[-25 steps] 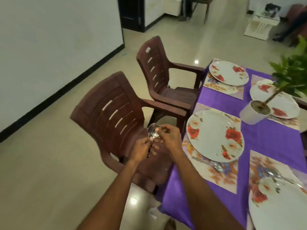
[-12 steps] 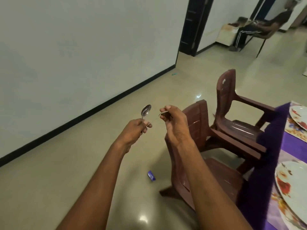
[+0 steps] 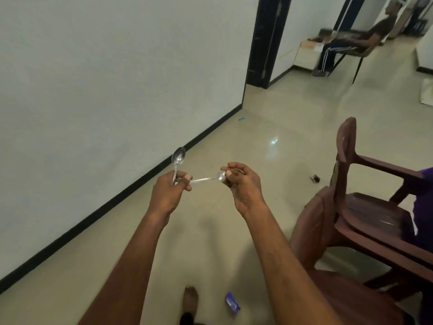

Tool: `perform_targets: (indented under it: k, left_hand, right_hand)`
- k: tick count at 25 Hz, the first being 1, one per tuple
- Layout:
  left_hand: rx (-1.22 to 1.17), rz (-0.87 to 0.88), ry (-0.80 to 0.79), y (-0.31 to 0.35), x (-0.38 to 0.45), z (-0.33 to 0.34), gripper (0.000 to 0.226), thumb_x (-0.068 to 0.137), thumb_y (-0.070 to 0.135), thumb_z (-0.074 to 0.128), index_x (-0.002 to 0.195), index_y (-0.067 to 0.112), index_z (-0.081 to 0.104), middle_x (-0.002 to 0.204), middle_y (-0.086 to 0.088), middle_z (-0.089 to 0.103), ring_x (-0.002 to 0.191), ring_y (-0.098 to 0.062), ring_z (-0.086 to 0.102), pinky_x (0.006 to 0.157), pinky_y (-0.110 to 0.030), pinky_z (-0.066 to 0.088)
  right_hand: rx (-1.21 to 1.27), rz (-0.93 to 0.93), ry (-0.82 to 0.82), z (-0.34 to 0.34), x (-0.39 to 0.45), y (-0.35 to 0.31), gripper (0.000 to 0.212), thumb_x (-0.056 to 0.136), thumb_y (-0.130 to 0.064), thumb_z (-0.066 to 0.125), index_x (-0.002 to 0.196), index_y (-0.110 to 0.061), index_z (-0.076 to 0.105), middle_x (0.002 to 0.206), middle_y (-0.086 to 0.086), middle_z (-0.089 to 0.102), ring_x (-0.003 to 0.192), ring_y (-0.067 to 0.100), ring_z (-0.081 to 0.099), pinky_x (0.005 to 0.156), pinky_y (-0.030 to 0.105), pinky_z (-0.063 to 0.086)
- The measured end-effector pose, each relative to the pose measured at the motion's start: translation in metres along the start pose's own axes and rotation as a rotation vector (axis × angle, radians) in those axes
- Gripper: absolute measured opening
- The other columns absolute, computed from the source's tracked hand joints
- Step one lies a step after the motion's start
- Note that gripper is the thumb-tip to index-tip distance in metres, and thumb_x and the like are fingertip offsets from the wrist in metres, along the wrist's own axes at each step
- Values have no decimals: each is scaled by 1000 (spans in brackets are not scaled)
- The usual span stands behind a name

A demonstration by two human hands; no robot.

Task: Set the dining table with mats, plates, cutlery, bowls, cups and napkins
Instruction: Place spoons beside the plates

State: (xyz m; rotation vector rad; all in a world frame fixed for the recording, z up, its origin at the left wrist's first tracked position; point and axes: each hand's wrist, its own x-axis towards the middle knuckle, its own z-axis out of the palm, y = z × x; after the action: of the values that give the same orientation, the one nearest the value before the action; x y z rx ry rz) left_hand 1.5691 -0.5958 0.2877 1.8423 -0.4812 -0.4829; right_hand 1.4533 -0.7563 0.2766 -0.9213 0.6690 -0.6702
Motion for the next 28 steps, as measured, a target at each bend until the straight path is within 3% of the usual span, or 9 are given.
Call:
perform_targets:
  k: [7, 9, 10, 14, 15, 19, 24, 28]
  left_hand:
    - [-51, -19, -175, 71, 211, 64, 19, 103, 23, 55, 104, 22, 74, 81, 1, 78, 68, 0, 48, 85, -34, 40]
    - [-63, 26, -239, 92, 273, 114, 17, 103, 24, 56, 104, 22, 73, 82, 2, 78, 66, -1, 47, 81, -33, 41]
    - [-84, 32, -192, 92, 275, 112, 15, 102, 25, 58, 103, 22, 73, 82, 2, 78, 63, -3, 45, 75, -31, 41]
    - [-152, 70, -318, 110, 399, 217, 13, 100, 25, 61, 100, 18, 71, 83, 0, 78, 54, -11, 33, 51, -26, 32]
    - [-150, 76, -308, 112, 404, 220, 13, 101, 25, 60, 100, 18, 71, 83, 0, 78, 53, -11, 32, 50, -26, 31]
    - [-183, 30, -576, 157, 523, 331, 20, 105, 21, 53, 100, 15, 71, 85, -7, 79, 51, -10, 30, 50, -22, 32]
    - [-180, 104, -812, 240, 594, 464, 22, 106, 20, 49, 105, 16, 71, 85, -3, 79, 53, -11, 29, 52, -21, 32]
    - [-192, 145, -931, 267, 625, 551, 22, 106, 21, 51, 106, 19, 72, 90, 1, 79, 53, -9, 29, 47, -14, 32]
  right_hand:
    - [196, -33, 256, 18, 191, -57, 22, 89, 16, 61, 111, 12, 62, 95, 22, 69, 90, 31, 71, 80, 29, 61]
    - [212, -85, 335, -2, 241, -84, 24, 90, 9, 66, 114, 15, 63, 96, 21, 72, 88, 28, 72, 83, 30, 60]
    - [169, -69, 315, 1, 241, -84, 24, 91, 4, 68, 114, 12, 65, 95, 19, 73, 84, 25, 72, 80, 29, 60]
    - [137, -151, 473, -43, 341, -115, 23, 94, -11, 69, 116, -2, 66, 87, 9, 74, 64, 17, 62, 66, 27, 56]
    - [134, -137, 467, -43, 345, -116, 23, 95, -11, 69, 116, -2, 65, 88, 10, 74, 63, 17, 61, 65, 27, 56]
    - [223, -253, 645, -75, 452, -176, 25, 97, -7, 65, 119, 3, 60, 84, 14, 72, 62, 18, 63, 66, 26, 58]
    - [376, -451, 866, -145, 537, -259, 30, 98, -9, 65, 124, 6, 59, 85, 13, 72, 65, 16, 63, 66, 24, 58]
    - [512, -517, 924, -203, 597, -298, 23, 96, -13, 68, 111, 4, 65, 89, 13, 70, 69, 16, 68, 68, 25, 61]
